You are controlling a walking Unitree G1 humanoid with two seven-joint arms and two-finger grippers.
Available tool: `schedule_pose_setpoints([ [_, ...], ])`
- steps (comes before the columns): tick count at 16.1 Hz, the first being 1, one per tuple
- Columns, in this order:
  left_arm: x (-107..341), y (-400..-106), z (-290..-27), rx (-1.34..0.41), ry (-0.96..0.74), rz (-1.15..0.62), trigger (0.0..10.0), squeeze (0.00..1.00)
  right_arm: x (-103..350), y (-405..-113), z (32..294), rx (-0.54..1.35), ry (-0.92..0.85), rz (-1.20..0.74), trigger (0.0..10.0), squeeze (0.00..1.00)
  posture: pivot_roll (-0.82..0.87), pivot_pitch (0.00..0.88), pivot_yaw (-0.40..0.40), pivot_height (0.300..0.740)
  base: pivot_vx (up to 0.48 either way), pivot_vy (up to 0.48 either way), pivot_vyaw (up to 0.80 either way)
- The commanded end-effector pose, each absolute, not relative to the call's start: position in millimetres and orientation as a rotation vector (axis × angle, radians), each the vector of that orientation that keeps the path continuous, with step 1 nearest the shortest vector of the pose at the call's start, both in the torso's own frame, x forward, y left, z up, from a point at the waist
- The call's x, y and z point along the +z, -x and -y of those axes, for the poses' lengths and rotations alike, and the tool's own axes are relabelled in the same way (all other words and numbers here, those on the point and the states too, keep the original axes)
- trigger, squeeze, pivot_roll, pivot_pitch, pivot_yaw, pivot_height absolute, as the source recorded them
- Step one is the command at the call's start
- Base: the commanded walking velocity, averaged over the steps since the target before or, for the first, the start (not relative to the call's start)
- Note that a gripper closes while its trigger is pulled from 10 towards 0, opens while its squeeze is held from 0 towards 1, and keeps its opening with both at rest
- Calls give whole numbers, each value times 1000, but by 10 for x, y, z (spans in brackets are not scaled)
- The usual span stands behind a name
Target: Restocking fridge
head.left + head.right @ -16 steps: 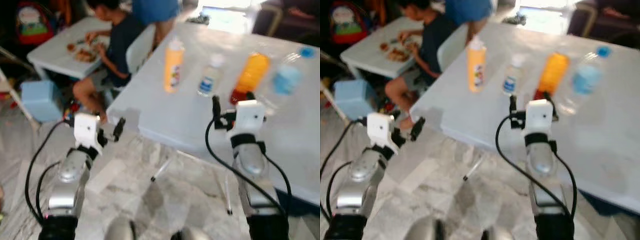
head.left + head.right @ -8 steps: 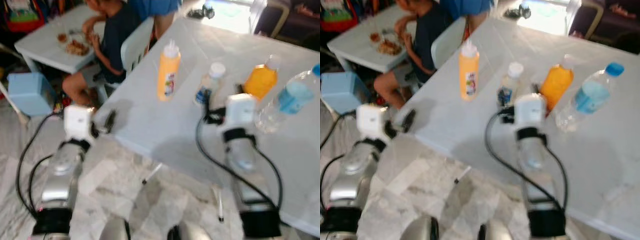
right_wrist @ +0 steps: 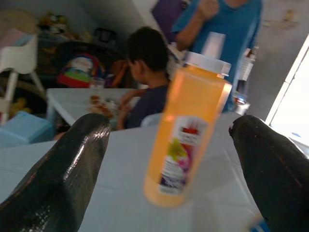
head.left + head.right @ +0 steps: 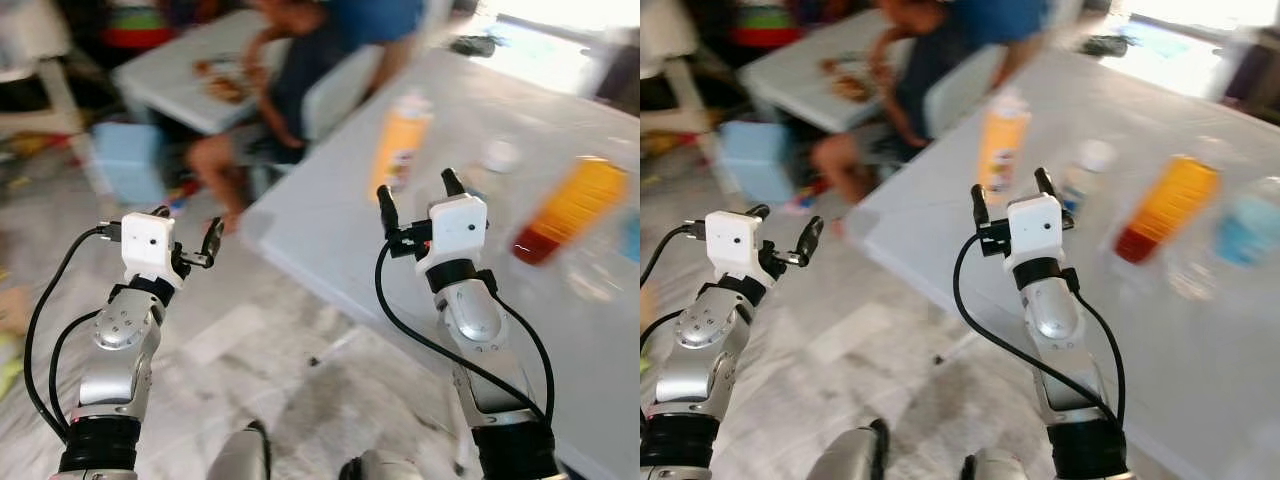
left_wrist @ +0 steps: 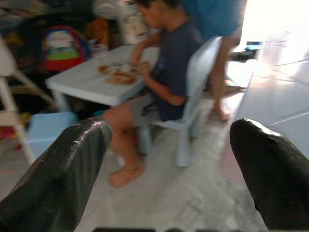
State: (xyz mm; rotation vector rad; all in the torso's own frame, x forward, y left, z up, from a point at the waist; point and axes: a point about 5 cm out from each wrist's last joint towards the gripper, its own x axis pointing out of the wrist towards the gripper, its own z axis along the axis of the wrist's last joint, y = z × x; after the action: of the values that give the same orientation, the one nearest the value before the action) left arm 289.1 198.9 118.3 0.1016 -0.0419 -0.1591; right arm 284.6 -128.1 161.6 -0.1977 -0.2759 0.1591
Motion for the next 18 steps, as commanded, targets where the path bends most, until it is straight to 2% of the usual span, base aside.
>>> schedule_pose_setpoints([
  [1,1197,-2892,-1989,-159,-114,42,10000,0,1631,-2872,1326,135,211,284,10000,0,-63,125,-33,740,0,0,781],
  [2,1195,-2894,-1983,-160,-112,42,10000,0,1637,-2891,1367,101,237,289,10000,0,-58,120,-30,740,0,0,775],
  [7,1244,-2943,-2031,-161,-126,45,10000,0,1782,-3015,1482,-48,258,338,10000,0,-55,140,-21,740,0,0,0],
  [8,1244,-2937,-2045,-159,-130,45,10000,0,1799,-3011,1488,-61,259,355,10000,1000,-52,144,-20,740,0,0,0],
  [10,1246,-2905,-2076,-149,-132,45,10000,0,1794,-2990,1488,-92,280,363,10000,1000,-49,148,-15,740,0,0,0],
  [11,1213,-2871,-2071,-155,-136,33,10000,0,1757,-2989,1461,-80,245,345,10000,953,-46,147,-14,740,0,0,0],
  [12,1198,-2859,-2062,-163,-140,26,10000,0,1744,-3009,1445,-70,214,332,10000,298,-46,156,-13,740,0,0,0],
  [13,1197,-2853,-2055,-167,-141,24,10000,0,1763,-3045,1444,-62,192,331,10000,0,-43,161,-10,740,0,0,0],
  [18,1196,-2845,-2035,-195,-146,13,10000,0,1975,-3303,1528,-91,210,372,10000,0,-24,151,-3,740,0,0,0],
])
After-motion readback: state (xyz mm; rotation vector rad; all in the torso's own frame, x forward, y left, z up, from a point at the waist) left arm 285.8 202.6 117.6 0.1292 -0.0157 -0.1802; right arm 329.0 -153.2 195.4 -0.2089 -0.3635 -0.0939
